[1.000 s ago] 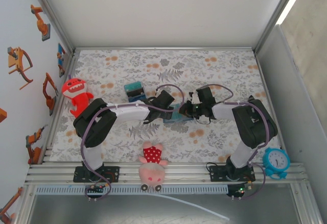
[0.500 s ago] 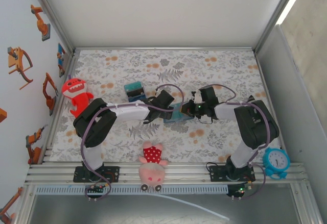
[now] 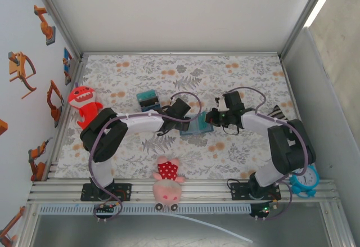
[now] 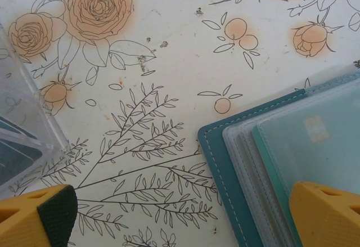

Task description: Take the credit cards out of the card holder

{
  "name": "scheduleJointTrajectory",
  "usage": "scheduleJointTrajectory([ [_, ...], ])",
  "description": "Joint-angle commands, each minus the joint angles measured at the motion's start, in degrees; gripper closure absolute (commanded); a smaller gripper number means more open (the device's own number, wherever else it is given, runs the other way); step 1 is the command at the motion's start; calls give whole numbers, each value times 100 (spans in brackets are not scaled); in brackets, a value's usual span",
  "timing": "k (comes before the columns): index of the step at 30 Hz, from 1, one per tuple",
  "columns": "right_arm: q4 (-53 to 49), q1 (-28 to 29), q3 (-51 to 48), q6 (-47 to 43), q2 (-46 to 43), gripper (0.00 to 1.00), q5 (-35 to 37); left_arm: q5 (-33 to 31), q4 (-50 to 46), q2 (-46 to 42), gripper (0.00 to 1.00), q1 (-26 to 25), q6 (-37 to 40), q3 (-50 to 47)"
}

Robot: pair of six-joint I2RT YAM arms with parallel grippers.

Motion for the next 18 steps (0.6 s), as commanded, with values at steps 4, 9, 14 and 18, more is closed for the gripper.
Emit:
scheduleJointTrajectory([
  [4, -642, -47, 193, -535, -583, 100, 361, 159, -302, -465, 3, 76, 301, 70],
  [9, -602, -46, 115, -797, -1015, 100, 280, 329, -252, -1009, 3, 206, 565, 66],
  [14, -375, -29, 53, -1013, -1357, 100, -114, 867, -108, -1626, 3, 385, 1293, -11],
  [18, -206, 31, 44, -1263, -1662, 100, -458, 1573, -185, -2033, 3, 517, 1969, -40],
])
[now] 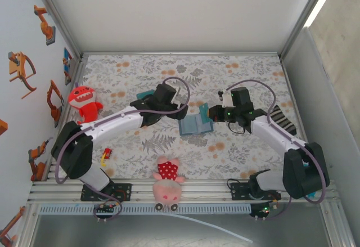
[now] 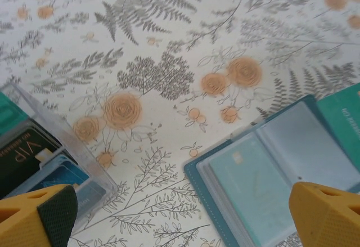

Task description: Take the credit cards out of the card holder

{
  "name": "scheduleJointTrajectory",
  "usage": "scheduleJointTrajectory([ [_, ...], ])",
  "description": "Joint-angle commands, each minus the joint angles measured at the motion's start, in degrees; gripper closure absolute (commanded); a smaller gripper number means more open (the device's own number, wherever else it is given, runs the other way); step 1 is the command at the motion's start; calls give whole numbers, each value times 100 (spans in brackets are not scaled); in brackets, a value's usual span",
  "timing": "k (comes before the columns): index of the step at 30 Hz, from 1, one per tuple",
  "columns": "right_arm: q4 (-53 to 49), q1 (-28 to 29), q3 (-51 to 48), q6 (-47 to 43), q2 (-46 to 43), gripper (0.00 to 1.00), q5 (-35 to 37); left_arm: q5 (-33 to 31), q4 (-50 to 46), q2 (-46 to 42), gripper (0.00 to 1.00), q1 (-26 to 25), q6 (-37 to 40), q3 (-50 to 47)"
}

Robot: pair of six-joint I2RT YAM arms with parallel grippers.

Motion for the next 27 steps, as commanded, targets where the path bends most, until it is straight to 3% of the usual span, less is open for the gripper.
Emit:
scheduleJointTrajectory([
  [1, 228, 71, 16, -389, -318, 100, -430, 876, -62, -324, 3, 74, 876, -51],
  [15, 84, 641, 243, -1212, -696, 100, -1468, 3329, -101, -937, 1, 613, 1549, -186],
  [22, -76, 872, 484, -1560, -645, 100, -1960, 4106, -191, -989, 16, 664, 1796, -238],
  [27, -291, 950, 690, -1810, -573, 100, -2075, 4604, -217, -979, 32, 684, 1884, -233],
])
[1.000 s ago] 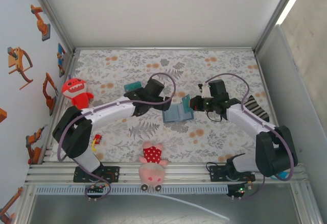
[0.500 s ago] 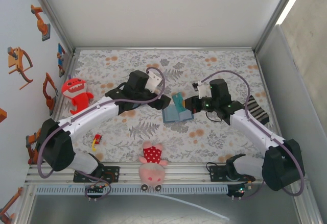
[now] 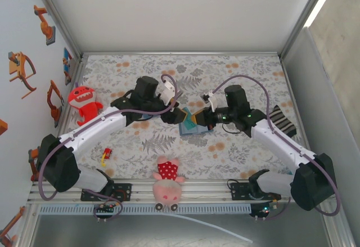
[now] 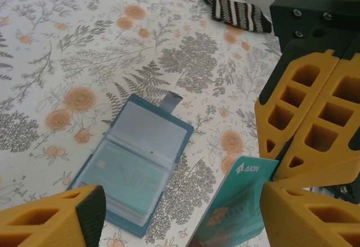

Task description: Take the credit cards out of the card holder

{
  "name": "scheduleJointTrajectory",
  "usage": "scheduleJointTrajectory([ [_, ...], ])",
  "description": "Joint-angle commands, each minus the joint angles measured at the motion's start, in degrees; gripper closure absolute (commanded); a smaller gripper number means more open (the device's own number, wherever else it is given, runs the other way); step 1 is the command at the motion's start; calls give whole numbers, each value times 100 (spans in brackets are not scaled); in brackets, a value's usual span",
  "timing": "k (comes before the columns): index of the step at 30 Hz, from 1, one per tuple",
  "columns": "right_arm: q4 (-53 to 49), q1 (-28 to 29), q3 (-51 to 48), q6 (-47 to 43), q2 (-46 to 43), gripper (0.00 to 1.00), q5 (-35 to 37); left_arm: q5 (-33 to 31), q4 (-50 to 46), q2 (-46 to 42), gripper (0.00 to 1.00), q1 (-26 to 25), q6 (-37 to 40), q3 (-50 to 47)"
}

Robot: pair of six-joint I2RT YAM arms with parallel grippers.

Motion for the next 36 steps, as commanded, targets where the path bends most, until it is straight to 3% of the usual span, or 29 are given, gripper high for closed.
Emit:
scheduleJointTrajectory([
  [1, -182, 47, 254, -332, -9, 100, -244, 595, -116, -131, 36, 44, 195, -87],
  [7, -259, 53, 332, -495, 10, 100, -263, 898, -325, -130, 62, 58, 377, -93],
  [12, -254, 48, 382, -568, 56, 100, -200, 1014, -417, -119, 89, 71, 451, -82],
  [15, -236, 48, 402, -569, 66, 100, -131, 1013, -414, -135, 100, 85, 429, -92],
  [18, -104, 50, 292, -553, -65, 97, 189, 944, -236, -267, 100, 118, 313, -203],
  [23, 1012, 40, -455, -59, -649, 70, 904, 347, 558, -855, 100, 148, -145, -772],
  [26, 1803, 42, -901, 420, -995, 62, 1159, -319, 1303, -1365, 100, 147, -635, -1282],
  [32, 3650, 47, -1665, 1729, -1041, 57, 1401, -1336, 3237, -2199, 100, 144, -1907, -2451],
  [36, 5101, 47, -1958, 2601, -624, 55, 1191, -1436, 4191, -2358, 100, 146, -2514, -2874],
])
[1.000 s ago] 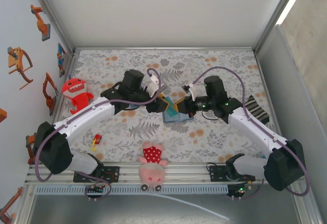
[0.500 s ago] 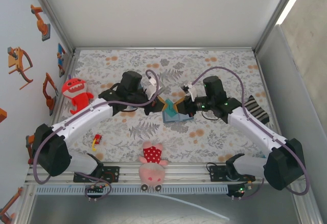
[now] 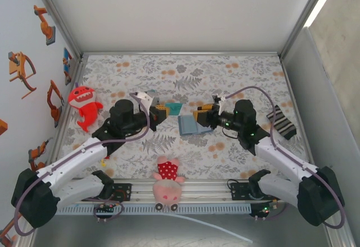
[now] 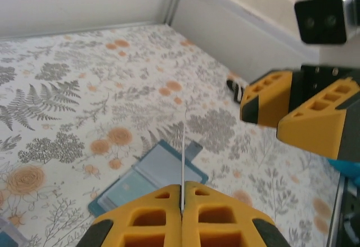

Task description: Take the credit cards out of the card holder

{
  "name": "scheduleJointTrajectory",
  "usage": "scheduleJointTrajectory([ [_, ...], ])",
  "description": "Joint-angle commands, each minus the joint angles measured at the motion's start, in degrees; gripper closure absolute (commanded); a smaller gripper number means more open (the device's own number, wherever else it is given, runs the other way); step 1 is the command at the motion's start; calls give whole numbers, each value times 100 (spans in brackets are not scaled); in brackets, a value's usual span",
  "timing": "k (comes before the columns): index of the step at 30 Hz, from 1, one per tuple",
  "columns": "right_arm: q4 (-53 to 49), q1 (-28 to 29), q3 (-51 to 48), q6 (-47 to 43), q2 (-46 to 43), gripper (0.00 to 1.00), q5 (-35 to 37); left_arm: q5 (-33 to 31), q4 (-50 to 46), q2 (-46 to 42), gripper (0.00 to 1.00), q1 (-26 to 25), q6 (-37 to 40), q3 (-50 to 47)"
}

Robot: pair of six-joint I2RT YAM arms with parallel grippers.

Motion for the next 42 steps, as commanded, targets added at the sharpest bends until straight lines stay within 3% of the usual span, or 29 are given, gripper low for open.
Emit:
scheduleJointTrajectory([
  [1, 1810, 30, -116, 1071, 358, 55, -99, -278, 1363, -95, 100, 24, -889, -169],
  [10, 2620, 265, 265, 1322, 1237, 55, -424, 109, 2638, 315, 100, 30, -1873, -222],
  [21, 3062, 269, 691, 1489, 1524, 57, -744, 716, 3176, 849, 100, 22, -2337, -82],
  [27, 3099, 267, 857, 1582, 1559, 96, -962, 810, 3348, 995, 100, 35, -2437, -68],
  [30, 3095, 265, 802, 1549, 1462, 100, -964, 768, 3267, 945, 99, 65, -2407, -79],
  [32, 3091, 265, 749, 1530, 1390, 100, -967, 741, 3074, 858, 89, 107, -2339, -70],
  [37, 2861, 245, 654, 1361, 1245, 100, -984, 728, 1856, 325, 52, 231, -1676, 186],
  [42, 2310, 247, 729, 1143, 1167, 100, -1201, 791, -496, -217, 35, 240, -222, 1030],
])
